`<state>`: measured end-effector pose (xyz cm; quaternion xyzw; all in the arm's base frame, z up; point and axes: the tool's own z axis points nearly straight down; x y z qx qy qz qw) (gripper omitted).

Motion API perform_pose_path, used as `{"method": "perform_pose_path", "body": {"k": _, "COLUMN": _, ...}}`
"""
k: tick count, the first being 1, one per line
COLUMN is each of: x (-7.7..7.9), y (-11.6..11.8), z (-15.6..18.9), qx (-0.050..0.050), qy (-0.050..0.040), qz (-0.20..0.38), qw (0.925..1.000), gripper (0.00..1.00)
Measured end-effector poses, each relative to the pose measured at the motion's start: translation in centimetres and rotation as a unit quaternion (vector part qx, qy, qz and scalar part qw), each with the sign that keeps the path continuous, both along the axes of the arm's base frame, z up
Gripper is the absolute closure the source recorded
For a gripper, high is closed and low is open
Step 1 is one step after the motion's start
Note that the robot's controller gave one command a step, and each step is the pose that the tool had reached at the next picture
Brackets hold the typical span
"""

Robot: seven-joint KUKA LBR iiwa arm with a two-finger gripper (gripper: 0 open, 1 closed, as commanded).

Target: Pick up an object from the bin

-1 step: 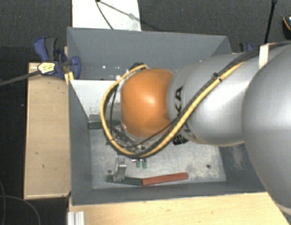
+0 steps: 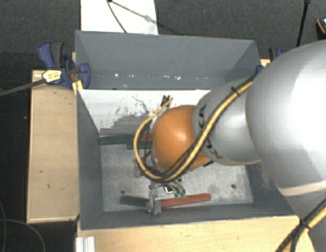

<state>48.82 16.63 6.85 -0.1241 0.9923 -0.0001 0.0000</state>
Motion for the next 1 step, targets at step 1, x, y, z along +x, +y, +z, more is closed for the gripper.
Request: {"method": "perform_pose_path", "body": {"k": 1, "x": -0.07, "y": 5.72, "z": 7.61, "qx": 0.003, "qy": -0.0047, "qz": 0.033, "qw": 0.9995, "gripper": 0.0}}
